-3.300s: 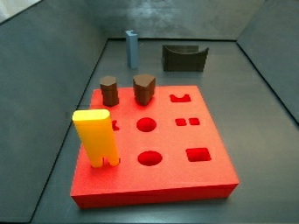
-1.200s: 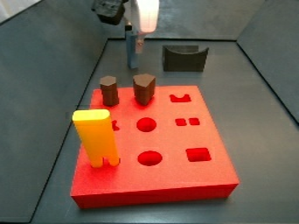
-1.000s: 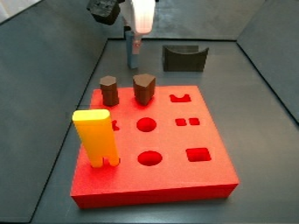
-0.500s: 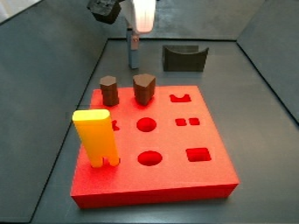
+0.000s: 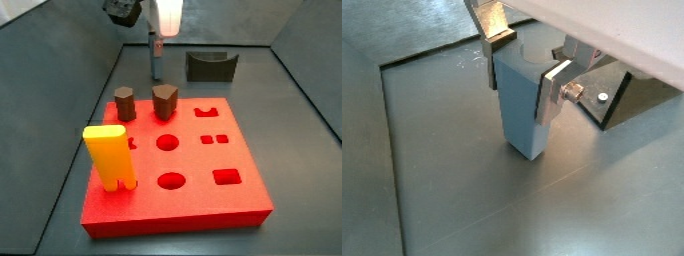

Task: Pick up the arch object. Move up. Move to above the board. Insert the arch object.
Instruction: Pick up the arch object, then move up.

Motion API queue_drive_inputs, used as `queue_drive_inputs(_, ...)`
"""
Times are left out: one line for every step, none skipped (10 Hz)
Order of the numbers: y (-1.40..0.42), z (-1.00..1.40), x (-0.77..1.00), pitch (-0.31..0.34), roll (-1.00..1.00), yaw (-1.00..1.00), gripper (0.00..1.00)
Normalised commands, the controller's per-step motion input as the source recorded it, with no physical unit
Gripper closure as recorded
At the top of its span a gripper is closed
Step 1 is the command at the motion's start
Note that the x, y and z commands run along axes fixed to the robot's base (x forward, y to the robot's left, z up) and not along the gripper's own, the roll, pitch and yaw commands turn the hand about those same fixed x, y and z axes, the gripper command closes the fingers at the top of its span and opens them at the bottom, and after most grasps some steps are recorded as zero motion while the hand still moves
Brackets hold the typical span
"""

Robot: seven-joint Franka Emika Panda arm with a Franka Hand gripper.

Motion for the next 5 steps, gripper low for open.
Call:
queue_drive_inputs(0.0, 0.0, 0.0, 0.0, 0.0, 0.0, 1.0)
queue_drive_inputs(0.0, 0.0, 0.0, 0.0, 0.0, 0.0, 1.0)
queue_drive_inputs(0.0, 0.83, 0.0, 0.0, 0.0, 0.0, 1.0)
queue_drive_inputs(-0.03, 0.78, -0.06, 0.035, 0.01, -0.03, 1.0)
queue_drive_inputs(-0.03, 0.64, -0.07, 0.042, 0.01, -0.03, 1.0)
